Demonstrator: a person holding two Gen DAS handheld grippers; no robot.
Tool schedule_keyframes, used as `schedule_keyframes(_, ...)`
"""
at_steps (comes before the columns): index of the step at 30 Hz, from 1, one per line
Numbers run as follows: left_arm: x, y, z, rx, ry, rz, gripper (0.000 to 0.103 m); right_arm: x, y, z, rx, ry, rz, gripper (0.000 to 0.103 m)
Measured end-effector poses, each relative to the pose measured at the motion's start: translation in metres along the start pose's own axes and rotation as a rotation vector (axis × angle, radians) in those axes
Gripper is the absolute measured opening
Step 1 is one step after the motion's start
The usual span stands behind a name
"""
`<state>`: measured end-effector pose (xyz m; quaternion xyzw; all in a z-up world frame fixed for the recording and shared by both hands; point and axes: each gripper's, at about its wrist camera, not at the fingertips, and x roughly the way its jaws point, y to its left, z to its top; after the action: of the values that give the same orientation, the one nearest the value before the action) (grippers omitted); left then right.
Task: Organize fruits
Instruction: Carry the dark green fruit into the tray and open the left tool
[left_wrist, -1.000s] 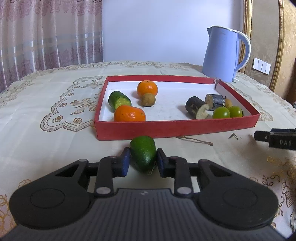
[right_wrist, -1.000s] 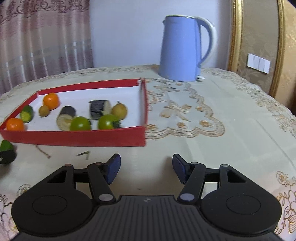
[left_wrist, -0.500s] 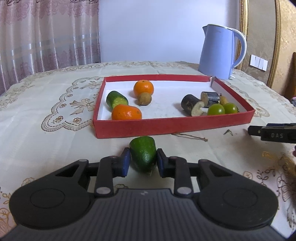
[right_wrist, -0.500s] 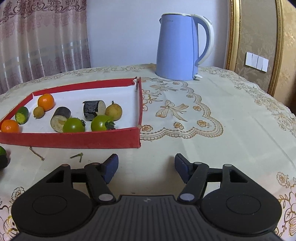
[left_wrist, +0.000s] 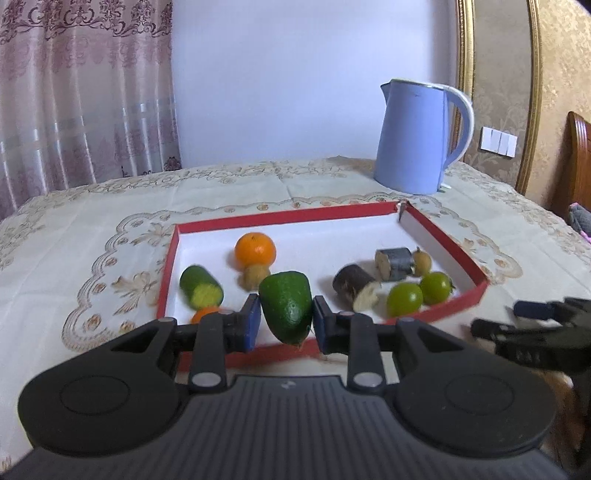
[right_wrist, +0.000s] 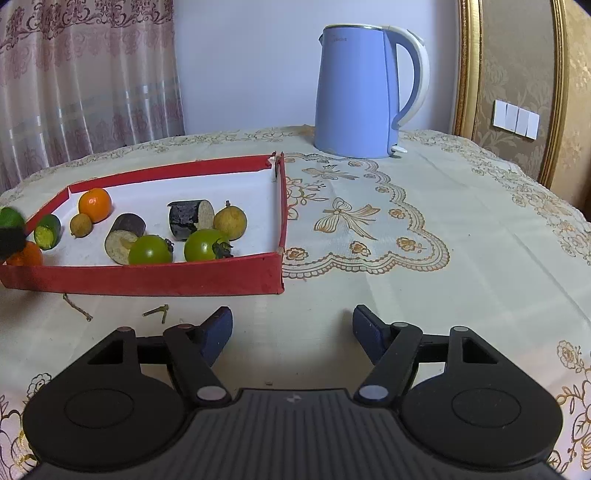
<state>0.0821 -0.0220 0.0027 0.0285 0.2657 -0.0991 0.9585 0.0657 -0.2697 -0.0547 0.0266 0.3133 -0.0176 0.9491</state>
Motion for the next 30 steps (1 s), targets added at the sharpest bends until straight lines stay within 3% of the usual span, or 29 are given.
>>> schedule_keyframes(16, 0.083, -0.007, 0.02, 0.027, 0.087, 0.062, 0.027, 0.002, 0.001, 0.0, -0.011, 0.005, 0.0, 0.074)
schedule_keyframes(26, 0.095, -0.007, 0.022, 0.053, 0.048, 0.116, 0.028, 0.002, 0.001, 0.0, -0.01, 0.007, -0.004, 0.078)
schedule_keyframes(28, 0.097, -0.005, 0.022, 0.042, 0.044, 0.134, 0.03, 0.002, 0.002, -0.001, -0.01, 0.007, -0.004, 0.078)
schedule_keyframes(30, 0.099, -0.003, 0.021, 0.032, 0.051, 0.145, 0.047, 0.002, 0.002, -0.001, -0.01, 0.007, -0.004, 0.078)
